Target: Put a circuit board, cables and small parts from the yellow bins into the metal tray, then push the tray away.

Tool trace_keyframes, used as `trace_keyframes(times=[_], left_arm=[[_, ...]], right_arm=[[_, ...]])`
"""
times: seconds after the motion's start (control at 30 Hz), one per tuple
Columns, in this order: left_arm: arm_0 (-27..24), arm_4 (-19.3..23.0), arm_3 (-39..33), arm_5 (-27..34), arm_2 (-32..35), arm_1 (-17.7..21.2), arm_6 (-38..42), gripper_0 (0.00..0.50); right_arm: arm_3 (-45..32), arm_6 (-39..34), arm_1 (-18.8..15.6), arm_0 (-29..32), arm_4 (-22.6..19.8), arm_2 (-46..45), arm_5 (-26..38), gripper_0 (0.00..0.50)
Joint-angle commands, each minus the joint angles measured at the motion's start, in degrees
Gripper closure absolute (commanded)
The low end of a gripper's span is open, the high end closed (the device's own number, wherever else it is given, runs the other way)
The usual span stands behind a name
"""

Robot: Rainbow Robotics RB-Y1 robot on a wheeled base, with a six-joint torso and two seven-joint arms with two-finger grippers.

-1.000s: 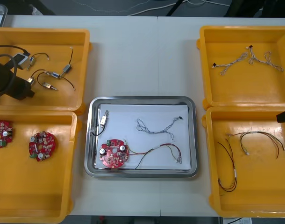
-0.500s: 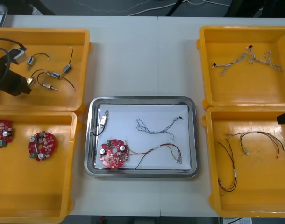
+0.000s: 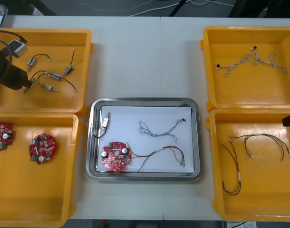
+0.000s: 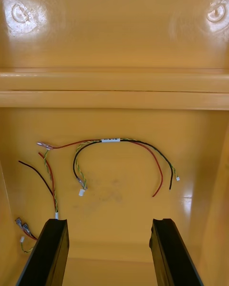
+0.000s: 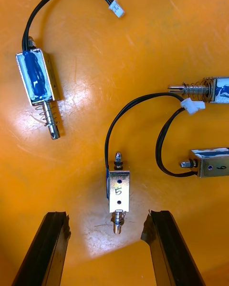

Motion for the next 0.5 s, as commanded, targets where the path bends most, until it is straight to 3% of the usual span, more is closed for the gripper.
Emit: trace_keyframes(times=[0.03, 0.5], left_arm=[[-2.66, -0.63, -1.91, -0.86, -1.72, 2.45, -2.78, 0.007], [-6.61, -1.25, 4.33, -0.77, -1.8, 1.22, -3.22, 0.007]], right_arm=[[-0.11, 2.24, -2.49, 0.72, 0.45, -2.08, 0.18, 0.0], [-0.11, 2.24, -2.49, 0.72, 0.45, -2.08, 0.18, 0.0]])
